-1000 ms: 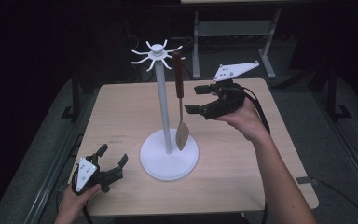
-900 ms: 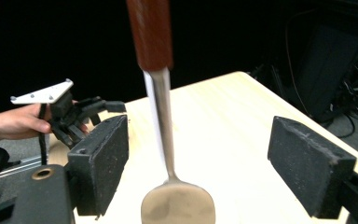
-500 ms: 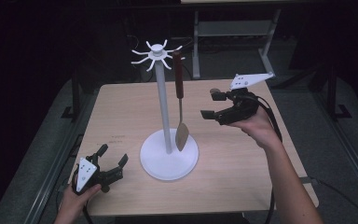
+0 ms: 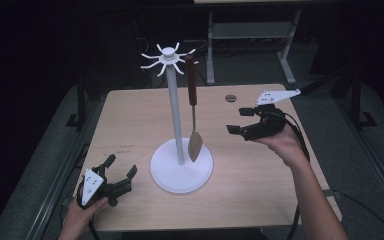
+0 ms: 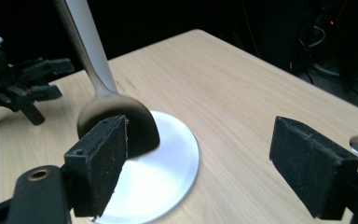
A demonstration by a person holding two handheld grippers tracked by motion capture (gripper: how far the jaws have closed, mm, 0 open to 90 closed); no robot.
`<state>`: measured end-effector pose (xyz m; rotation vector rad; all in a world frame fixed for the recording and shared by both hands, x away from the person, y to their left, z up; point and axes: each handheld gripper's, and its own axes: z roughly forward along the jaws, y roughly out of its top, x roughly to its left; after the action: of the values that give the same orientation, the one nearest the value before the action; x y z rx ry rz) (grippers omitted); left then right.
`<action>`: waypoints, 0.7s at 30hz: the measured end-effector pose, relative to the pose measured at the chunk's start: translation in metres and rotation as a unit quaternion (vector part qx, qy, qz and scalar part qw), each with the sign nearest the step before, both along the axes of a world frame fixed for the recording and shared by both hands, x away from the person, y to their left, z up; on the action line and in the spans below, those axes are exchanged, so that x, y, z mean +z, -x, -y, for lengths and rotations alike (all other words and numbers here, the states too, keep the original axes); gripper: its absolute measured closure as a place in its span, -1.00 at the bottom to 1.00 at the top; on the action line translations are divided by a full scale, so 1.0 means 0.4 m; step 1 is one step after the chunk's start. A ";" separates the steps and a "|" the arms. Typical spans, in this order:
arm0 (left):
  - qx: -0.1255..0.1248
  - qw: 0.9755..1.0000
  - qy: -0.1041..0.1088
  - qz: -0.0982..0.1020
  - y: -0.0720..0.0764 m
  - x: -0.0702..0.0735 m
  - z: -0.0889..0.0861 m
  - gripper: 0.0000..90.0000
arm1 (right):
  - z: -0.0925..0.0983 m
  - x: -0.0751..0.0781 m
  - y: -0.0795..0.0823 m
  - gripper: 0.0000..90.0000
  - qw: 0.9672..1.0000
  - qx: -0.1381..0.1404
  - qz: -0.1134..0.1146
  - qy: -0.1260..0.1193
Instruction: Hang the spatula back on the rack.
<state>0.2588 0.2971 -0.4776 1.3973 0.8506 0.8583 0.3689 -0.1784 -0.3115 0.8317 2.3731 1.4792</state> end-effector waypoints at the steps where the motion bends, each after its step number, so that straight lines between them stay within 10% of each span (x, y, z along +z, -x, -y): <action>1: 0.000 1.000 -0.001 -0.001 0.000 0.000 0.000 -0.72 | 0.004 -0.007 0.001 -0.60 1.000 -0.003 -0.002 0.002; 21: 0.000 1.000 0.000 0.000 0.000 0.000 0.000 -0.72 | 0.111 -0.162 0.041 -0.61 0.997 -0.070 -0.035 0.022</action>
<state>0.2587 0.2971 -0.4776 1.3973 0.8513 0.8577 0.3523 -0.2228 -0.3763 1.0325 2.3331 1.3609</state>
